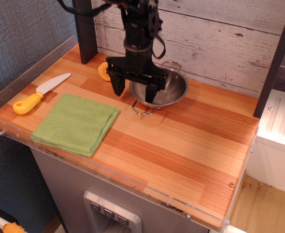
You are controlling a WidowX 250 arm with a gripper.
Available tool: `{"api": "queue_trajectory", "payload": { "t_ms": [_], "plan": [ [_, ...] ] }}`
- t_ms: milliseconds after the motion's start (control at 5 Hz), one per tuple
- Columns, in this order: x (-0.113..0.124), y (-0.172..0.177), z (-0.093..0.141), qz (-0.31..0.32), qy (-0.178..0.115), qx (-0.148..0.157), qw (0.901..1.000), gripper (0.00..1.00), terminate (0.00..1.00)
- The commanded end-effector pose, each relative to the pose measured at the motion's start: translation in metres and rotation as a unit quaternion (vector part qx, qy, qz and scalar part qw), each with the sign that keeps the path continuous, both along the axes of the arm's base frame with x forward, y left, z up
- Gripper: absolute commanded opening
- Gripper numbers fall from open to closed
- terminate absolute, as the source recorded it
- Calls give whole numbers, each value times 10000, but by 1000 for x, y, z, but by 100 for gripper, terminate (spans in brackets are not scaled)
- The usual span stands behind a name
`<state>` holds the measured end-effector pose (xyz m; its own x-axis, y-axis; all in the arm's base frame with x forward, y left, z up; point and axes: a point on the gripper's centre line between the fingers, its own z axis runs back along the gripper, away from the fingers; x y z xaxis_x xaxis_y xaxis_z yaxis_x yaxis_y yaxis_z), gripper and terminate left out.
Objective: Put the bowl onto the cloth.
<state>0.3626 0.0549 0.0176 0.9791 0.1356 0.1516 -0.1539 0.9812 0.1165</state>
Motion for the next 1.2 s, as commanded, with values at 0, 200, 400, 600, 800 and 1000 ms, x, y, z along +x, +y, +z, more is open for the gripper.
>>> {"api": "queue_trajectory", "payload": {
  "t_ms": [0, 200, 400, 600, 800, 1000],
  "plan": [
    [7, 0, 16, -99, -203, 53, 9997, 0, 0],
    [8, -2, 21, -93, -273, 0, 9996, 0, 0],
    [6, -6, 32, -108, -381, -215, 9990, 0, 0],
    [0, -15, 55, -242, -594, -422, 9970, 0, 0],
    [-15, -21, 79, -445, -725, -509, 9951, 0, 0],
    [-39, -5, 96, -530, -665, -273, 9960, 0, 0]
  ]
}}
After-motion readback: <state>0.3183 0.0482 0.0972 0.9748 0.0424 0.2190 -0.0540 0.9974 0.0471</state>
